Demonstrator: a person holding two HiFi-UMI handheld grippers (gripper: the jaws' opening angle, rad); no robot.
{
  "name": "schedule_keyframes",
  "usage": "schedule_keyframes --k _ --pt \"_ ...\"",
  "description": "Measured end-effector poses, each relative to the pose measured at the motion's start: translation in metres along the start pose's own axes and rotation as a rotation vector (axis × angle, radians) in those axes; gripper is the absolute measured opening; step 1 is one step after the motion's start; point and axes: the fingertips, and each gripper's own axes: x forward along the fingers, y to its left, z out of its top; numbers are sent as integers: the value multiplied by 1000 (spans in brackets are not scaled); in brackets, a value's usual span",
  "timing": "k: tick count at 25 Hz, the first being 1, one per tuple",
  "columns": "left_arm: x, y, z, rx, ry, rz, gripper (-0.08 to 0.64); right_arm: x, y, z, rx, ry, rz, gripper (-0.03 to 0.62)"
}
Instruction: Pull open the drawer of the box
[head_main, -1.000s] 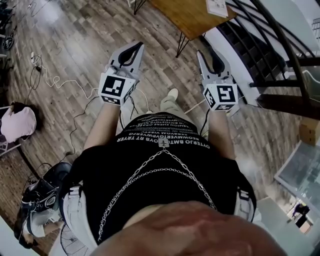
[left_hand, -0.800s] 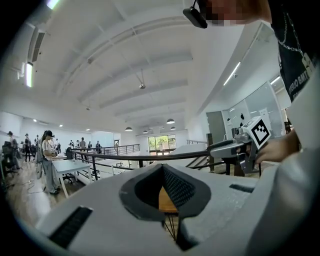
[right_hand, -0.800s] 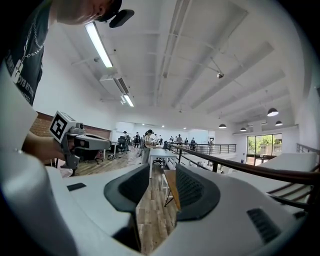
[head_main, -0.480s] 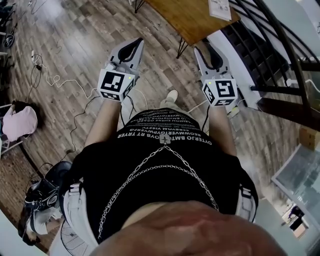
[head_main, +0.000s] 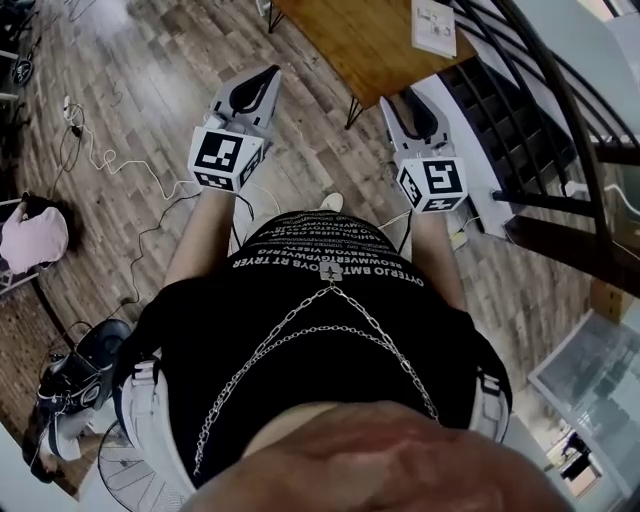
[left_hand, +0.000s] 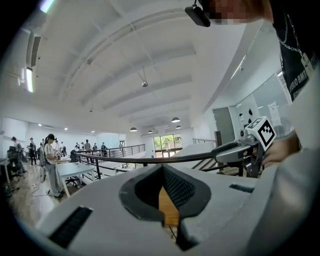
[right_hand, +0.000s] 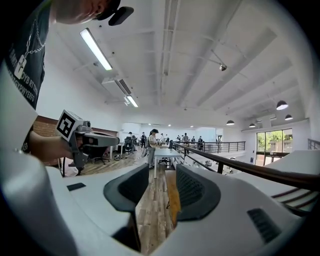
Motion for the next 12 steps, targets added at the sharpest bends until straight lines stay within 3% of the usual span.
schedule_keyframes --k 8,12 --pt "40 -32 -7 -26 35 -10 5 0 -48 -16 25 -1 35 150" --pt "41 -30 -10 -48 43 21 5 1 -58 -20 40 -2 44 150"
